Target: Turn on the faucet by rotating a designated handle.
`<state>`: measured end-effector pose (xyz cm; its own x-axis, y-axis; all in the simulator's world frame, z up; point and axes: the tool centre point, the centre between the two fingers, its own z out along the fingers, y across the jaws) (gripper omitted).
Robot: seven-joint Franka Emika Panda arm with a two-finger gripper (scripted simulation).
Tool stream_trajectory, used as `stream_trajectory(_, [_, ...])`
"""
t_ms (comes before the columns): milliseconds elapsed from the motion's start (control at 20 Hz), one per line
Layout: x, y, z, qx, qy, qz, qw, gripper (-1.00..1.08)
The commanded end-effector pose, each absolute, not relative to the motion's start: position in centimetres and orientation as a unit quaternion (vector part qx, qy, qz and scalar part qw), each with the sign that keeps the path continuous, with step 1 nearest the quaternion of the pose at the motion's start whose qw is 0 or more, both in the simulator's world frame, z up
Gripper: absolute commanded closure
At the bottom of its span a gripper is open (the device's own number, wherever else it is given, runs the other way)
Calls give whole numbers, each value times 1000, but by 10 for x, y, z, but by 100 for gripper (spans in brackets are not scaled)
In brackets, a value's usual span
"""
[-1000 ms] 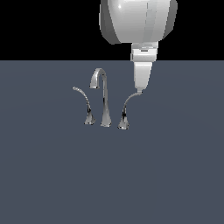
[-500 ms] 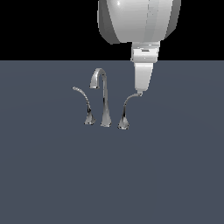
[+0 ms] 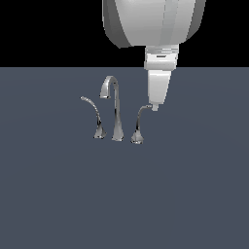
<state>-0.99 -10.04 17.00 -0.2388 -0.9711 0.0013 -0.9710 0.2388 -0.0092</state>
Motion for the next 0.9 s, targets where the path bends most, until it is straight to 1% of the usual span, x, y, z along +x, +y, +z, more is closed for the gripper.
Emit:
stream_trajectory(0, [-20, -86, 171, -623, 782, 0, 0, 108])
stream_trajectory(50, [-20, -86, 171, -623, 782, 0, 0, 108])
stream_trajectory(100, [-17, -97, 170, -617, 787, -2, 0, 108])
stream_trajectory(550, [-27, -41, 171, -622, 783, 0, 0, 108])
stream_trajectory(600, [-27, -41, 171, -622, 783, 0, 0, 108])
stream_trajectory(650, [-28, -71, 170, -606, 796, -2, -2, 108])
stream_trajectory(850, [-18, -47, 170, -611, 791, -2, -1, 108])
